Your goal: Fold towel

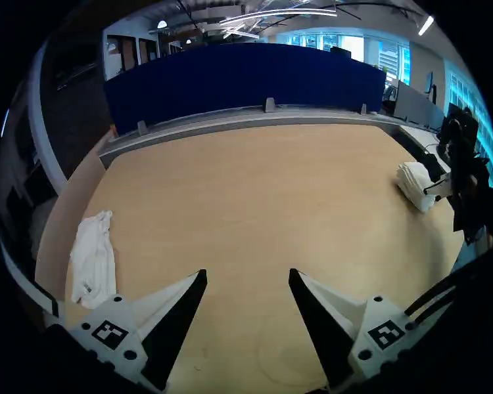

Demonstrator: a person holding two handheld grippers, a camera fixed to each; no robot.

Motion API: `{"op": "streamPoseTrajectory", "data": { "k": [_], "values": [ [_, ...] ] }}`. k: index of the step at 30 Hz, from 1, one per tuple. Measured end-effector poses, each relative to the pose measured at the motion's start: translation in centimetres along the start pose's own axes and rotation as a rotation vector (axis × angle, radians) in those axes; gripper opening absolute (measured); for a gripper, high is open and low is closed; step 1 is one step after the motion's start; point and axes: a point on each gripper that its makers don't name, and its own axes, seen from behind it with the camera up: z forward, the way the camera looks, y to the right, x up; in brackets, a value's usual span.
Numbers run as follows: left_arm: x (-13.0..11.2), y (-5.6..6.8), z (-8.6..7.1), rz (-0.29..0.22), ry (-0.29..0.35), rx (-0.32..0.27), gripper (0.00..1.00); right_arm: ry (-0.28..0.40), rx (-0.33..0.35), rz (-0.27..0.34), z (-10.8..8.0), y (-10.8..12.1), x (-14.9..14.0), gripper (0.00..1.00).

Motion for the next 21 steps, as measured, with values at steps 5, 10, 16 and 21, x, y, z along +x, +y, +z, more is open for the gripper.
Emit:
{"op": "streamPoseTrajectory", "data": {
  "k": [5,10,16,21],
  "values": [
    [0.3,0.2,0.2,-0.002,0.002,-0.003,0.92,0.046,-0.013,0.000,-1.1,0.2,1.3,0.07],
    [0.7,0.4,0.3,0.003,0.008,-0.007,0.92,0.060,-0.022,0.001,-1.5,0.4,1.8,0.07],
    [1.0,0.6,0.3,0.002,0.015,-0.010,0.92,0.104,-0.047,0.020,-2.4,1.0,3.0,0.69],
    [1.4,0.5,0.3,0.004,0.023,-0.011,0.92,0.153,-0.077,0.041,-3.2,1.8,3.9,0.87]
  ]
}}
